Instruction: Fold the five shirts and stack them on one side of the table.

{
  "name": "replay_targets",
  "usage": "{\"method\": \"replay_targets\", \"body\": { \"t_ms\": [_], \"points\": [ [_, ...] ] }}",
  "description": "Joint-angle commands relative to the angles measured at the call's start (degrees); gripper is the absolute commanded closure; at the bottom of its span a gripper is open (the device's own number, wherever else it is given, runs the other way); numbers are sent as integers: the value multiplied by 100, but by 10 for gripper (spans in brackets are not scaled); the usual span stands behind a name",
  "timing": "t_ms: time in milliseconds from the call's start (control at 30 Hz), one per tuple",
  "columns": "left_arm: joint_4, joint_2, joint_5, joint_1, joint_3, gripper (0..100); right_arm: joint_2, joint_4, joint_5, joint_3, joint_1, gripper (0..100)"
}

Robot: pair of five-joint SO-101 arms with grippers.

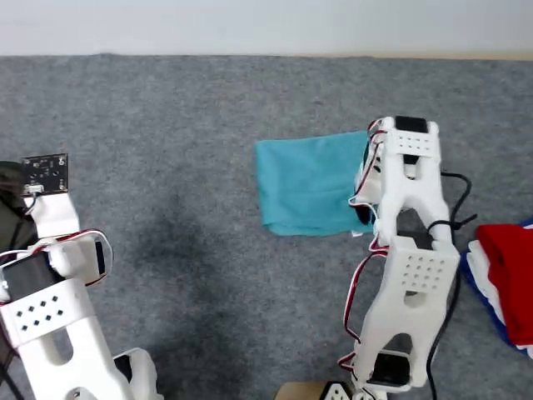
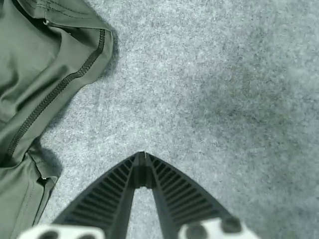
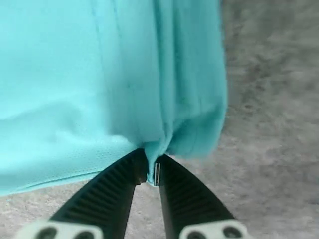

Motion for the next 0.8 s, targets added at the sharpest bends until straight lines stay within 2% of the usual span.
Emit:
{"method": "replay_targets", "body": {
  "t_ms": [0,333,567,700,767],
  "points": [
    [35,-88,-35,0,-31,996,-769,48,-9,-26,180,990],
    [26,-88,-35,0,-31,996,-980,92,167,-26,523,990],
    [26,-88,-35,0,-31,996,-813,127,167,0,435,984],
    [35,-88,-35,0,-31,996,-488,321,149,-9,338,922],
    [35,-97,-35,0,-31,996,-347,303,149,-9,321,940]
  ]
}}
